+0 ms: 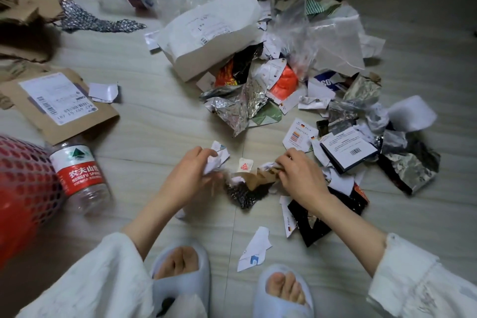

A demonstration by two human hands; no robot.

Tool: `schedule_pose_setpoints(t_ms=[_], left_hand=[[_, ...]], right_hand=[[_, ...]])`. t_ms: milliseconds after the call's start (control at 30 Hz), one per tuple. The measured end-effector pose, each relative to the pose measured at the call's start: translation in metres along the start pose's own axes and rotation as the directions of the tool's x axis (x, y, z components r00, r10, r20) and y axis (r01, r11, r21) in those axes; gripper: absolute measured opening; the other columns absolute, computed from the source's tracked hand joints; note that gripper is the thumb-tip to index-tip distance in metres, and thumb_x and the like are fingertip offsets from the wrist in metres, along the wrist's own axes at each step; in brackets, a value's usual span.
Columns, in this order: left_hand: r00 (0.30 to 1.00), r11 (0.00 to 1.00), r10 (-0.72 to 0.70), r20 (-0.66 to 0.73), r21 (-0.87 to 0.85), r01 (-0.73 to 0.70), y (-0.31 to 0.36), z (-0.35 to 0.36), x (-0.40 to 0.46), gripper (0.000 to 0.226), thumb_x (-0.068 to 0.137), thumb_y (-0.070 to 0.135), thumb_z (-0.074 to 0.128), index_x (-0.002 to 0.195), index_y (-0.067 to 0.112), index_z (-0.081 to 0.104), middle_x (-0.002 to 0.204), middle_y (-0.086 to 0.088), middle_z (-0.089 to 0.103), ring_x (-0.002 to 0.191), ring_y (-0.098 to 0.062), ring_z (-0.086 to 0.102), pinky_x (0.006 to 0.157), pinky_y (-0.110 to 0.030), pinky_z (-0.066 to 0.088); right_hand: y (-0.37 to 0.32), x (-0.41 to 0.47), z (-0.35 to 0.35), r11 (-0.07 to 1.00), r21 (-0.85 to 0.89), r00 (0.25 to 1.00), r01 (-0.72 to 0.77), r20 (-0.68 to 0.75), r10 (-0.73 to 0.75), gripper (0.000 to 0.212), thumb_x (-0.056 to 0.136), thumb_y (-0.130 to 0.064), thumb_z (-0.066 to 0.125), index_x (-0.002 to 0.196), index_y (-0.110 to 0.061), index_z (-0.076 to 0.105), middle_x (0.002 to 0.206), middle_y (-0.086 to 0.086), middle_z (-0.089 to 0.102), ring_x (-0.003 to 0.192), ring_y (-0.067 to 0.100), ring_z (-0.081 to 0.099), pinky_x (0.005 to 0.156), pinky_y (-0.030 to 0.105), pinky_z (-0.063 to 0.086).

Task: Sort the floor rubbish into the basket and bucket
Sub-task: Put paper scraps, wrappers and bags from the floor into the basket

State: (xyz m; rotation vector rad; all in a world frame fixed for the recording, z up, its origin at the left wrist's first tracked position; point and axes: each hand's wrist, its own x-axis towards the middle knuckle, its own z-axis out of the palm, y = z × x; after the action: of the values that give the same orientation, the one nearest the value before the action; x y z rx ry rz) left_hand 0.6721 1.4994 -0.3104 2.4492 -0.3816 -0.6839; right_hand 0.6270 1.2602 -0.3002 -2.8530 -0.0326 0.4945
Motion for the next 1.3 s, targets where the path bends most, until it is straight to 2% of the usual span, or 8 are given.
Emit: schedule_pose_setpoints(t_ms=[167,300,433,533,633,800,1033,1300], left_hand=[[0.988,0.974,-0.017,0.152,0.225,-0.018,-0.007,0.002,0.019,0.067,0.090,0.034,0.056,0.146,0.024,0.022,0.109,-0.012,0.046,0.104,-0.030,0.045,0.081,-0.036,0.039],[0.981,0.941,-0.024,0.190,0.335,-0.042,-0.015,0.008,0.028,0.059,0.094,0.035,0.047,0.146,0.032,0.019,0.103,-0.012,0.044,0.098,-0.029,0.044,0.077,-0.036,0.037],[0.999,0.950,-0.021,-0.032,0.312,0.030,-0.021,0.021,0.016,0.048,0.088,0.027,0.060,0.135,0.027,0.046,0.093,-0.014,0.048,0.090,-0.033,0.049,0.066,-0.036,0.035],[0.994,0.951,0.015,-0.111,0.310,0.020,-0.026,0.028,0.009,0.035,0.077,0.019,0.073,0.111,0.019,0.064,0.079,-0.013,0.048,0.073,-0.033,0.052,0.056,-0.030,0.031],[0.989,0.916,0.058,-0.134,0.402,0.001,-0.024,0.029,0.010,0.025,0.066,0.014,0.080,0.085,0.012,0.064,0.078,-0.012,0.052,0.065,-0.030,0.053,0.047,-0.028,0.028],[0.988,0.897,0.105,-0.115,0.441,-0.045,-0.022,0.029,0.010,0.026,0.059,0.013,0.084,0.076,0.009,0.065,0.085,-0.009,0.062,0.071,-0.027,0.062,0.036,-0.022,0.027],[0.940,0.987,-0.089,-0.328,0.100,0.128,-0.018,0.012,-0.007,0.022,0.084,0.024,0.066,0.093,0.004,0.067,0.088,-0.015,0.061,0.084,-0.033,0.058,0.057,-0.039,0.046],[0.761,0.996,-0.065,-0.646,-0.086,0.013,0.018,-0.089,-0.053,0.011,0.086,0.014,0.062,0.094,0.005,0.064,0.085,-0.009,0.061,0.076,-0.026,0.056,0.062,-0.029,0.036]], right_hand=[[-0.004,0.002,0.002,0.996,-0.063,0.998,0.064,0.031,-0.063,0.017,0.064,-0.002,0.075,0.078,-0.004,0.067,0.079,0.012,0.062,0.070,0.032,0.061,0.050,0.031,0.043],[-0.005,-0.001,0.004,0.991,-0.100,0.995,0.086,0.049,-0.081,0.028,0.047,0.000,0.083,0.064,-0.009,0.063,0.065,0.006,0.057,0.055,0.026,0.058,0.038,0.028,0.038],[0.001,-0.004,0.005,0.997,-0.062,0.997,0.049,0.067,-0.045,0.021,0.057,0.001,0.078,0.072,-0.005,0.064,0.072,0.010,0.059,0.062,0.030,0.060,0.043,0.030,0.037],[0.003,-0.005,0.002,0.999,-0.019,0.999,-0.037,0.031,0.038,0.013,0.081,-0.006,0.063,0.094,-0.002,0.064,0.096,0.014,0.060,0.090,0.033,0.058,0.059,0.034,0.037],[0.001,-0.006,-0.004,0.995,-0.002,0.995,-0.097,0.024,0.097,0.019,0.088,-0.012,0.054,0.105,-0.006,0.061,0.108,0.011,0.056,0.101,0.030,0.053,0.069,0.035,0.041],[0.000,-0.004,-0.014,0.975,0.116,0.981,-0.192,0.016,0.191,0.021,0.089,-0.013,0.052,0.108,-0.010,0.060,0.111,0.006,0.055,0.102,0.027,0.053,0.076,0.033,0.042],[-0.016,-0.005,-0.044,0.974,0.164,0.984,-0.158,-0.055,0.169,0.021,0.088,-0.013,0.055,0.107,-0.011,0.062,0.111,0.005,0.057,0.100,0.028,0.055,0.076,0.034,0.044],[-0.080,0.002,-0.128,0.991,0.125,0.979,0.051,-0.202,-0.025,0.021,0.091,-0.016,0.053,0.109,-0.013,0.061,0.110,0.002,0.057,0.096,0.021,0.055,0.072,0.026,0.037]])
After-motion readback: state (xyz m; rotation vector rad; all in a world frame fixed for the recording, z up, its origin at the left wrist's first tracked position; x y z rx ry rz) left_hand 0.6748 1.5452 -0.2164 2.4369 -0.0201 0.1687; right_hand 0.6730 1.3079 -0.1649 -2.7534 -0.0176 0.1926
